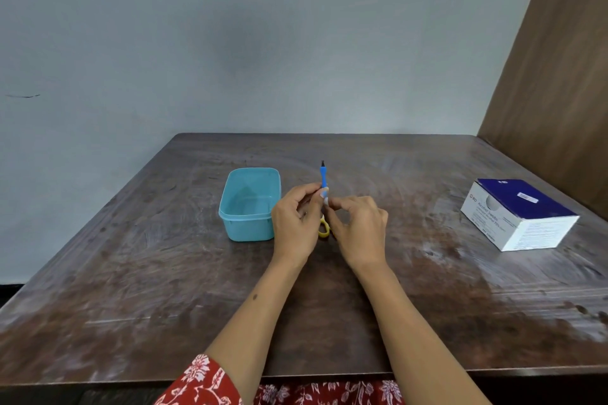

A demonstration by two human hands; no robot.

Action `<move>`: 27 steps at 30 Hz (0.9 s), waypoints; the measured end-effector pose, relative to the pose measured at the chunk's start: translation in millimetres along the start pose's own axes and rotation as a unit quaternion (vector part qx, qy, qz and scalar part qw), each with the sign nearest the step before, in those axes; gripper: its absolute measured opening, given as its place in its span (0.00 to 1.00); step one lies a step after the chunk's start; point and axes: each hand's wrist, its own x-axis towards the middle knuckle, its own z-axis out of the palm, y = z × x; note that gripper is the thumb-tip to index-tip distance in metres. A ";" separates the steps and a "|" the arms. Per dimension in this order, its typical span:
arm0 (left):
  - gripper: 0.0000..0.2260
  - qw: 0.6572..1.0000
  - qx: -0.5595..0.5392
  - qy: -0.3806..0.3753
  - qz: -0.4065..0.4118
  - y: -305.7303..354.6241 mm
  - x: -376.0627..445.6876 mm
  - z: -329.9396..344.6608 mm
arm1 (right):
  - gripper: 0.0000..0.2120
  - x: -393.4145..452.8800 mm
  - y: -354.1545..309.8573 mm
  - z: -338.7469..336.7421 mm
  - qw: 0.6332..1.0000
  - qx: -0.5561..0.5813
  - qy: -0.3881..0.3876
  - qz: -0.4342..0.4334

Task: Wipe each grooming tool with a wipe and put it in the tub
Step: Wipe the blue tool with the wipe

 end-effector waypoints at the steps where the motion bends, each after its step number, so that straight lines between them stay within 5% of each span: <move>1: 0.07 1.000 -0.004 0.002 -0.004 0.3 0.3 0.1 | 0.07 0.0 0.5 0.3 1.000 -0.006 -0.006 0.002; 27: 0.08 1.000 -0.005 -0.015 0.001 1.8 1.0 -1.0 | 0.05 -1.6 -3.3 1.2 0.999 0.019 0.046 -0.010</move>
